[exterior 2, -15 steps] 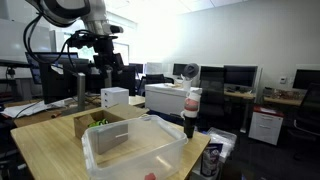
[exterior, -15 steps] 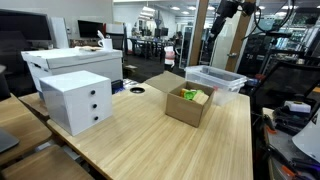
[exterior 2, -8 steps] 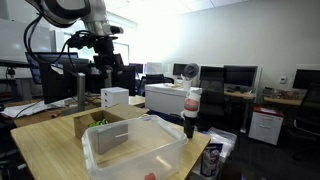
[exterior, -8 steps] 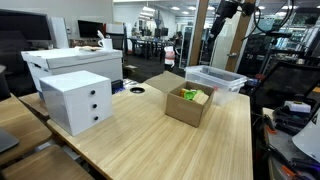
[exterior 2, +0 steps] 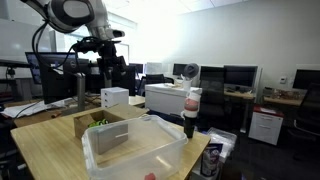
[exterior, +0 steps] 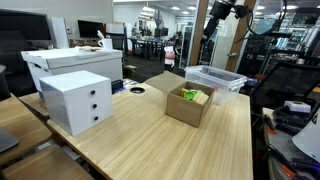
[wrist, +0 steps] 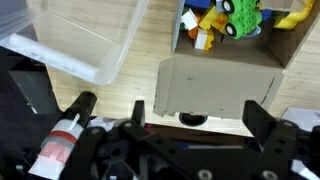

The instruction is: Close the lid of the cardboard box

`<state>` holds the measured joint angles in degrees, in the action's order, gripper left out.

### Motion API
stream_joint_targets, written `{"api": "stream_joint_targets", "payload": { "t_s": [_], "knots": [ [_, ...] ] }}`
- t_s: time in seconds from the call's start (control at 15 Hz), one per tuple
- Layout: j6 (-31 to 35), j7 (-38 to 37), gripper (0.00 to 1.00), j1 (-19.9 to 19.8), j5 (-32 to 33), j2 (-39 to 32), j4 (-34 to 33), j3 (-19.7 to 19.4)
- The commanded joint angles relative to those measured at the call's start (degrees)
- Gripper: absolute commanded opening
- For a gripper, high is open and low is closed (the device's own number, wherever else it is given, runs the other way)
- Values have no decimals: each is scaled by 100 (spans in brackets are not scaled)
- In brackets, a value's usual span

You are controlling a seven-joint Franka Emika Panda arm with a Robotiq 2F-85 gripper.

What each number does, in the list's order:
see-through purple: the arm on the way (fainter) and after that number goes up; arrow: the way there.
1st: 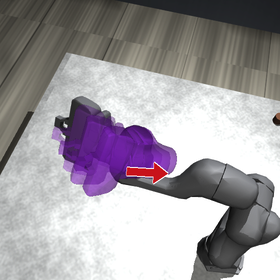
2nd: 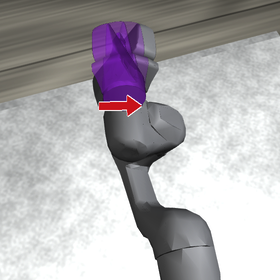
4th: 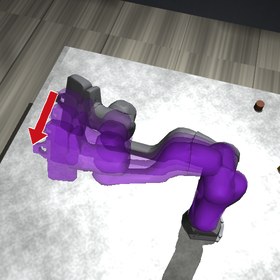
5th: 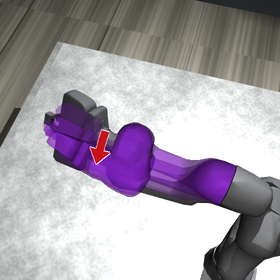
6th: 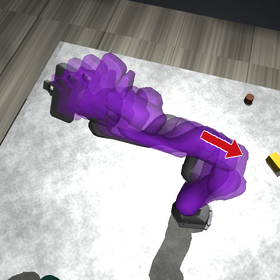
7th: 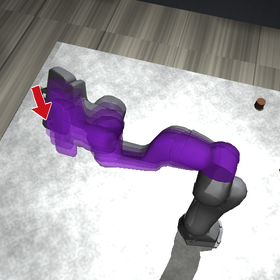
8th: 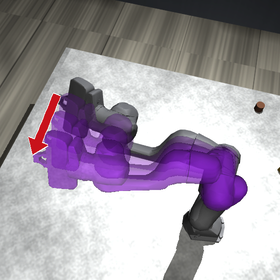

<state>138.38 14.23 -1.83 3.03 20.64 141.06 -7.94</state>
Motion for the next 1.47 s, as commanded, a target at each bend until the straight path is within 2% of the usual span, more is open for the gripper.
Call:
{"api": "stream_joint_targets", "payload": {
  "t_s": [0.0,0.33,0.8,1.4],
  "knots": [
    [405,-77,100,86,-108,-526,-302,116],
    [687,-152,100,154,-110,-1083,-676,255],
    [562,-283,100,255,-169,-1801,-1351,536],
    [533,-1152,100,438,47,-2879,-2344,941]
  ]
}}
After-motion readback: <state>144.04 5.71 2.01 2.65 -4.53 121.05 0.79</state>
